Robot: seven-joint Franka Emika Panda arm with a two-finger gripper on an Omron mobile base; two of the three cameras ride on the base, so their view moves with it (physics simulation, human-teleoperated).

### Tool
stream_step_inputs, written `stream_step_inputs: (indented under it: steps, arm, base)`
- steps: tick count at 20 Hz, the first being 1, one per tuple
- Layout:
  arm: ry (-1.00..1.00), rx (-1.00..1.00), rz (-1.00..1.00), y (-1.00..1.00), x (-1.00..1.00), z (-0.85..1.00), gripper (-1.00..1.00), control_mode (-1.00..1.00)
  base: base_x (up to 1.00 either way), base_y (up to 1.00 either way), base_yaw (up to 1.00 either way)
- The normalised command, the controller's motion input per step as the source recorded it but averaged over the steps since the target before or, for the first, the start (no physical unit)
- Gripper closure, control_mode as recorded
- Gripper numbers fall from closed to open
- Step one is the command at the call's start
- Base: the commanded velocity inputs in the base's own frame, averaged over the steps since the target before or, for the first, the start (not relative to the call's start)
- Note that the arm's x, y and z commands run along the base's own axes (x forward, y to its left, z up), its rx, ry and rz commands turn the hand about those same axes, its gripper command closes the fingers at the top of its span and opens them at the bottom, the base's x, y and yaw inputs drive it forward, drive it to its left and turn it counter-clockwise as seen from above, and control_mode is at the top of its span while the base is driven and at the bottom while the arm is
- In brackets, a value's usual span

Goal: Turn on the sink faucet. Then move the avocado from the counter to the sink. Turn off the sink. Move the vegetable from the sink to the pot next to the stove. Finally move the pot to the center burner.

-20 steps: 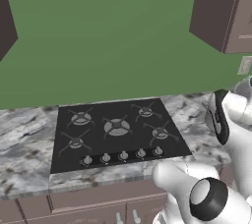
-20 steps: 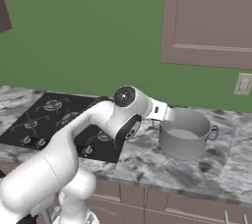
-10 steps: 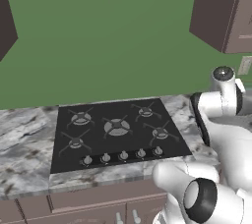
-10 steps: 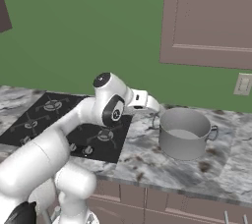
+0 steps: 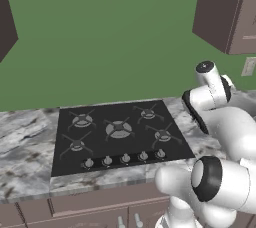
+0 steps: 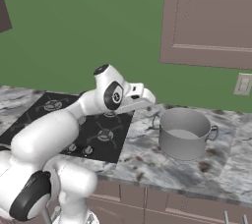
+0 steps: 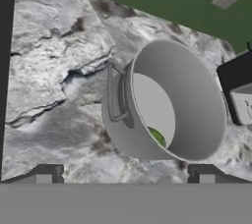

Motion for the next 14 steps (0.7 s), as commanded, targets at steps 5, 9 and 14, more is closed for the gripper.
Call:
stream_step_inputs:
  steps: [5,9,14]
  arm:
    - [0.07,0.0,0.0,-0.15,0.27,-0.36,-1.0,-1.0]
    - [0.02,0.01,0.0,-0.29,0.25,-0.38,-1.0,-1.0]
    - [0.02,0.02,0.0,-0.37,0.26,-0.38,-1.0,-1.0]
  base:
    - [0.0,0.0,0.0]
    - [0.0,0.0,0.0]
    - [0.0,0.0,0.0]
